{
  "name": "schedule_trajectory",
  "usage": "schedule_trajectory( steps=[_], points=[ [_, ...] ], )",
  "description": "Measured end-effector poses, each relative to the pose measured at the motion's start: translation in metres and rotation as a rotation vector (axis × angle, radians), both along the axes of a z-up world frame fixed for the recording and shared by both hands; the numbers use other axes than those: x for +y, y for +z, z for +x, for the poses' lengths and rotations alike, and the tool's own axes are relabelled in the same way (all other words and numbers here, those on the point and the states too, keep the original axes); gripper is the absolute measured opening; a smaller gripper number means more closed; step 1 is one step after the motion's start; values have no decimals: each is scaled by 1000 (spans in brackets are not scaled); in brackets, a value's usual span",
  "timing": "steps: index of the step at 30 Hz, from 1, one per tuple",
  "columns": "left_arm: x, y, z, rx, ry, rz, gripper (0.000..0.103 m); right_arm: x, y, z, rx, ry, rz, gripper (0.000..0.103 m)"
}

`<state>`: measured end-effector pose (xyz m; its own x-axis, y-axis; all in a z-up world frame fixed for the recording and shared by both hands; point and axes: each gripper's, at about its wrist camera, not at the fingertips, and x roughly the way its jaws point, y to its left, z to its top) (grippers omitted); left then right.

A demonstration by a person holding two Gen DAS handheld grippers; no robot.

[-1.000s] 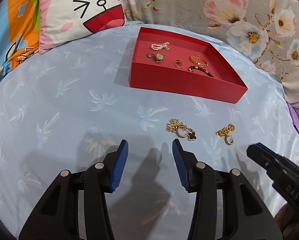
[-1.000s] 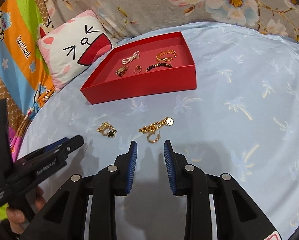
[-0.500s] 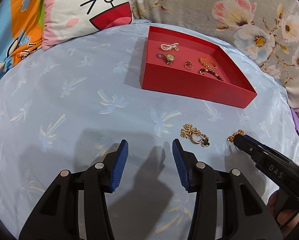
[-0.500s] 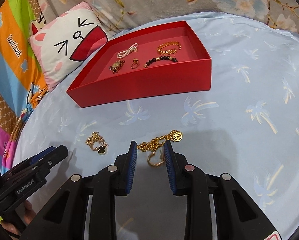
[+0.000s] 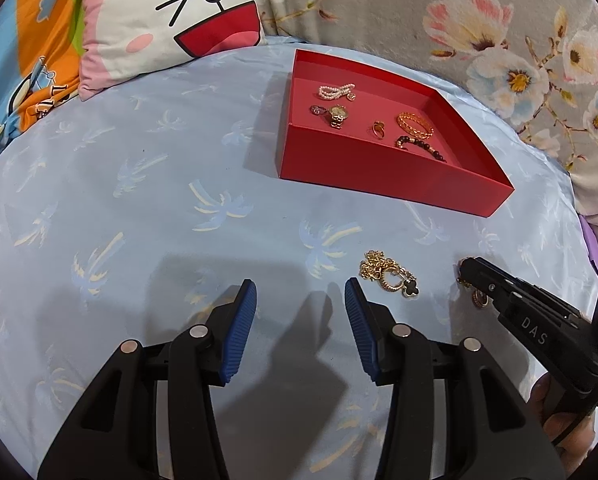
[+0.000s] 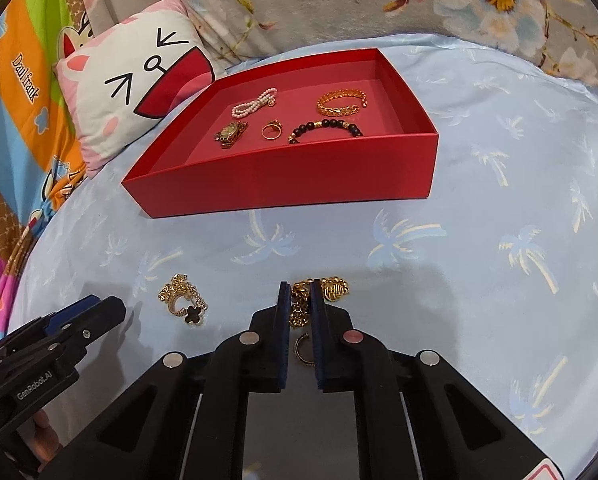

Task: Organize jewelry
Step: 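Grasp the gold chain with round coin pendant with the right tool, then grasp the gold chain with black clover pendant with the left tool while the right tool holds its chain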

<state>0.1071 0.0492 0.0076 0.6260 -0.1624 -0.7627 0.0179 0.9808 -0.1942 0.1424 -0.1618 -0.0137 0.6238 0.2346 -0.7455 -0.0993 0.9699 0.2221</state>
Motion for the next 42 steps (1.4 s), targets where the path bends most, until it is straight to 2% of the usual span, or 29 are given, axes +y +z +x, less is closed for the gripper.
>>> schedule_trajectory(
  steps=[7, 8, 9, 20, 22, 24, 30, 34, 38, 42],
  points=[
    [-10, 2, 8, -1, -41, 5, 44, -7, 18, -14, -45, -7, 36, 9],
    [-13, 2, 10, 0, -52, 10, 44, -8, 20, -16, -49, -7, 40, 7],
    [-17, 1, 13, 2, -61, 14, 44, -9, 23, -17, -51, -4, 46, 0],
    [-45, -4, 19, 4, -117, 58, 44, -12, 27, -22, -50, -1, 42, 1],
    [-44, -4, 19, 6, -114, 48, 44, -14, 24, -22, -39, -5, 38, 4],
    [-40, -3, 18, 7, -104, 29, 44, -14, 19, -21, -24, -3, 31, 12],
    [-30, 1, 15, 2, -78, 16, 44, -1, 5, -16, 19, 21, -2, 23],
    [-26, 2, 14, 0, -70, 14, 44, 7, 3, -13, 1, 17, -69, 24],
    [-24, 2, 14, -3, -66, 12, 44, 8, -1, -10, -7, 8, -120, 11],
    [-24, 1, 15, -1, -69, 12, 44, 4, 1, -11, -12, 8, -103, 7]
  ],
)
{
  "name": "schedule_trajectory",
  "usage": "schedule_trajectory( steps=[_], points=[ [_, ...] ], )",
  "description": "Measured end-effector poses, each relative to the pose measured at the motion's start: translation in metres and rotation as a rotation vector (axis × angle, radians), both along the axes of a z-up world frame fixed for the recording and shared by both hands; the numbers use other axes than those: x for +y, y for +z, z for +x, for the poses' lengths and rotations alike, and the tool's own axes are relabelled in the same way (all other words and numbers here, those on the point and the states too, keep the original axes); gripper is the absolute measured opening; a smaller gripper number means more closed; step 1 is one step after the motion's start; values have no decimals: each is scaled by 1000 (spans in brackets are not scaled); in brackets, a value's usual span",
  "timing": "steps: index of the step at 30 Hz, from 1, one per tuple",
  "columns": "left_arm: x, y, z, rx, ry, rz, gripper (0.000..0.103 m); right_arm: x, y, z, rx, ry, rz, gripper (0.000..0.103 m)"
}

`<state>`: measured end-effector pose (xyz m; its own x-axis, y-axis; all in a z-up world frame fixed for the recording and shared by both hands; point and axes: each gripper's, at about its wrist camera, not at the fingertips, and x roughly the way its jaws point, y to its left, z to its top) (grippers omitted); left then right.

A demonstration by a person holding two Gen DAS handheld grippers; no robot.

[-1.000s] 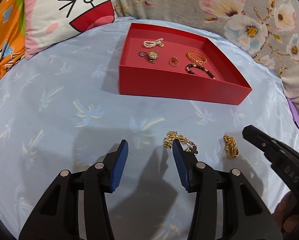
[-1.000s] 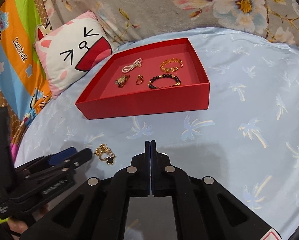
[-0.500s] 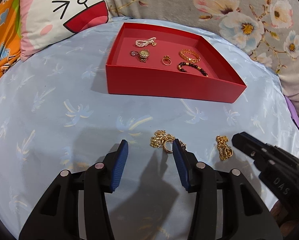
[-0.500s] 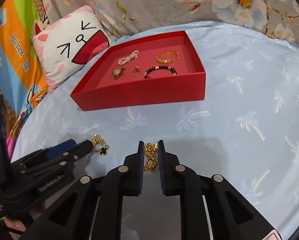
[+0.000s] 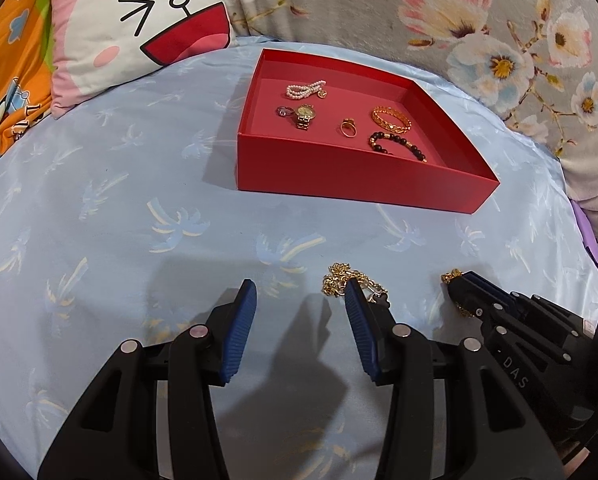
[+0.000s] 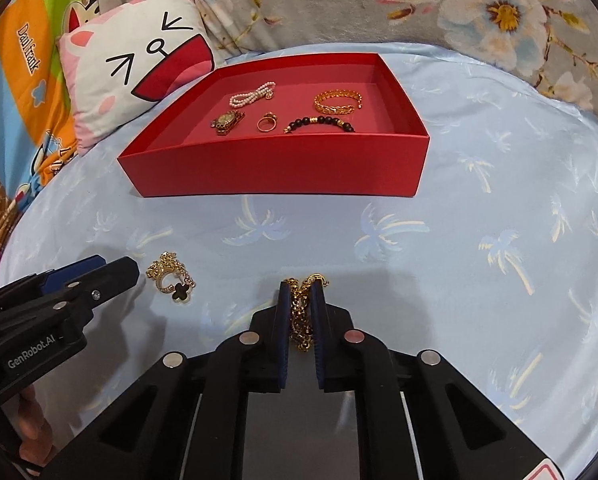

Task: Organize jewelry
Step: 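Grasp the gold chain with black clover pendant with the left tool while the right tool holds its chain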

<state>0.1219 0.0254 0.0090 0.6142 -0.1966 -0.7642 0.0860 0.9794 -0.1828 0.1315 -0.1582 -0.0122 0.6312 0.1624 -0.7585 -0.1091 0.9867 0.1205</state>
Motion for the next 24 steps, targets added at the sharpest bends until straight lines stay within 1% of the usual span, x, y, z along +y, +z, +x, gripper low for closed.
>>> schedule_trajectory(
  steps=[6, 15, 24],
  points=[
    [0, 1, 2, -3, -4, -1, 44, -11, 15, -10, -41, -14, 58, 7],
    [-4, 5, -4, -10, -17, -13, 44, -21, 43, -37, -102, -19, 103, 7],
    [-10, 1, -3, 1, -23, -10, 44, -34, 39, -58, -80, -38, 116, 7]
  ],
)
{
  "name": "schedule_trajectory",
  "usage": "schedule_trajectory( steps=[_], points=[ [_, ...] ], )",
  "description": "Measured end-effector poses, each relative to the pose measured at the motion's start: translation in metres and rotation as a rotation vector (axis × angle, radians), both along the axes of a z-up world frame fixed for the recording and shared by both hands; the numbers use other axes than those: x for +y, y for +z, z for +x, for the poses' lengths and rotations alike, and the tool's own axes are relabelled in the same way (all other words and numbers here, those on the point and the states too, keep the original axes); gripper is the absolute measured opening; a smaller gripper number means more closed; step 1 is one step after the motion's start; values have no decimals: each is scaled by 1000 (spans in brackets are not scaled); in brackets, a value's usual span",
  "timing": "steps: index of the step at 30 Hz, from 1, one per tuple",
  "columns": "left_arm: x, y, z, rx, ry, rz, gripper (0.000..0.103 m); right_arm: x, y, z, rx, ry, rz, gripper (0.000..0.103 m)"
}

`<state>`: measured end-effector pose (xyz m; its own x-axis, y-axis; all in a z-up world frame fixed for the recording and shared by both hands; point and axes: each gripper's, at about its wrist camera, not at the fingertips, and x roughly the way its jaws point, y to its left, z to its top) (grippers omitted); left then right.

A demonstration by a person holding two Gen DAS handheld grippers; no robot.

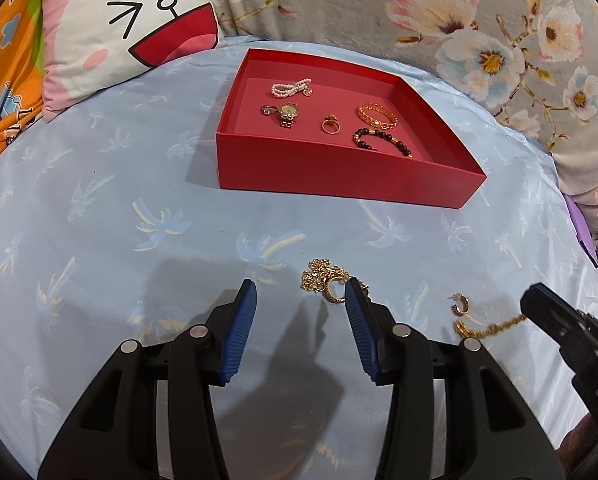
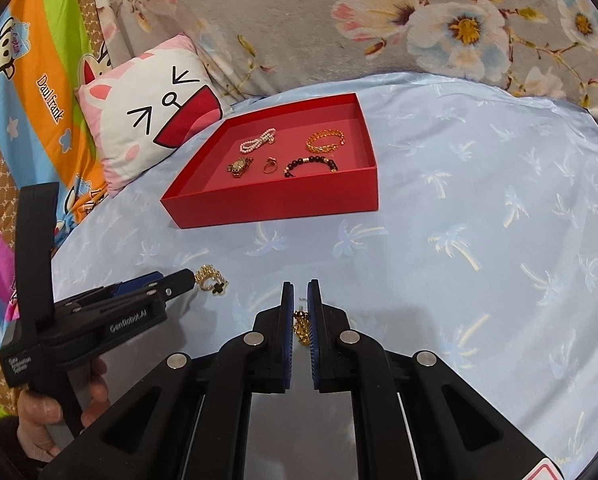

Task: Organize jewelry
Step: 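Grasp the gold chain with black clover pendant with the left tool while the right tool holds its chain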

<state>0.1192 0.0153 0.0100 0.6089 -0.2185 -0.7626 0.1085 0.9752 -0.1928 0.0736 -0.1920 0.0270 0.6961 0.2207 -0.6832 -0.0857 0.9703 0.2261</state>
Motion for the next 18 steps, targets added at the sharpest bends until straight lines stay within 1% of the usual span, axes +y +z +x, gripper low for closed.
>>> schedule_trajectory(
  steps=[10, 18],
  points=[
    [-2, -1, 6, 0, -7, 0, 44, -6, -11, -9, 29, -8, 17, 7],
    [-9, -7, 21, -17, 7, 59, 42, -3, -11, -8, 28, 4, 24, 7]
  ],
)
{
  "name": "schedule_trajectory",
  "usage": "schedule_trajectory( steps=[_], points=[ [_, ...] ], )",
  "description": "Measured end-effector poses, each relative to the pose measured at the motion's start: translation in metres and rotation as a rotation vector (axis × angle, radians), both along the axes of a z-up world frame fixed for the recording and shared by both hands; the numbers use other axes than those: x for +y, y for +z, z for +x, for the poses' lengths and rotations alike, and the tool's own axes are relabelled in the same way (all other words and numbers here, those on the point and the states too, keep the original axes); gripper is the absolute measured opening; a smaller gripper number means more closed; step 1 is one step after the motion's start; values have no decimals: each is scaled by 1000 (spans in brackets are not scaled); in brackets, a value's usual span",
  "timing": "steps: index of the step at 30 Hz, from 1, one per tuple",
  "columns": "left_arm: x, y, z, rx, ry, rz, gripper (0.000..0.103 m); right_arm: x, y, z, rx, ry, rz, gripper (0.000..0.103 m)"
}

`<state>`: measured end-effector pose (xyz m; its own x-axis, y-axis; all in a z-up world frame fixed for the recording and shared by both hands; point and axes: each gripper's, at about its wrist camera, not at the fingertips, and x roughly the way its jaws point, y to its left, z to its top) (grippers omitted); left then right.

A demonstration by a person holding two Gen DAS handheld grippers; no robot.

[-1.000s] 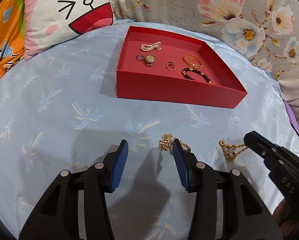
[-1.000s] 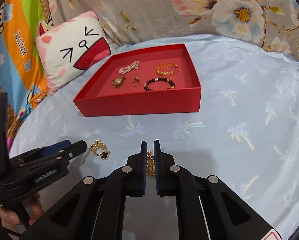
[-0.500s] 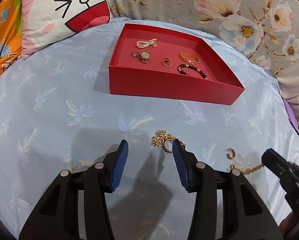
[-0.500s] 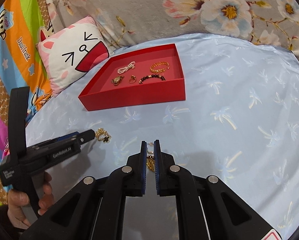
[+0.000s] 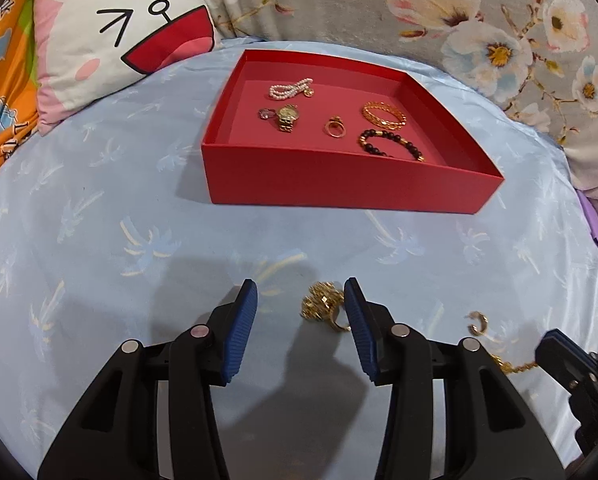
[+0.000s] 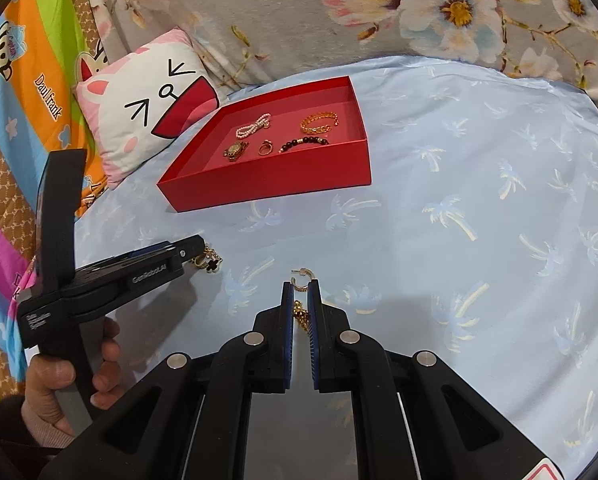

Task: Organize jewelry
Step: 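Grasp the gold chain with black clover pendant with the left tool while the right tool holds its chain, then carry both gold chains into the red tray and open both tools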

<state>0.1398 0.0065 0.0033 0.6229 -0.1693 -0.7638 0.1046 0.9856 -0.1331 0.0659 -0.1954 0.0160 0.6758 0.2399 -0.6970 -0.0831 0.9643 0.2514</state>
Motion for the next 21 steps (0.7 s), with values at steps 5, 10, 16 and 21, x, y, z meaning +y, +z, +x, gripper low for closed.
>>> schedule_trajectory(
  steps=[5, 10, 16, 21],
  points=[
    [-6, -3, 2, -19, -17, 47, 30, 0, -1, 1, 3, 0, 4, 7],
    [-17, -3, -6, -30, -57, 69, 26, 2, -2, 1, 7, 0, 7, 7],
    [-21, -4, -8, -38, -67, 73, 3, 3, -2, 1, 5, 2, 7, 7],
    [-18, 0, -12, -43, -61, 39, 3, 3, 3, -2, -5, 0, 8, 7]
  ],
)
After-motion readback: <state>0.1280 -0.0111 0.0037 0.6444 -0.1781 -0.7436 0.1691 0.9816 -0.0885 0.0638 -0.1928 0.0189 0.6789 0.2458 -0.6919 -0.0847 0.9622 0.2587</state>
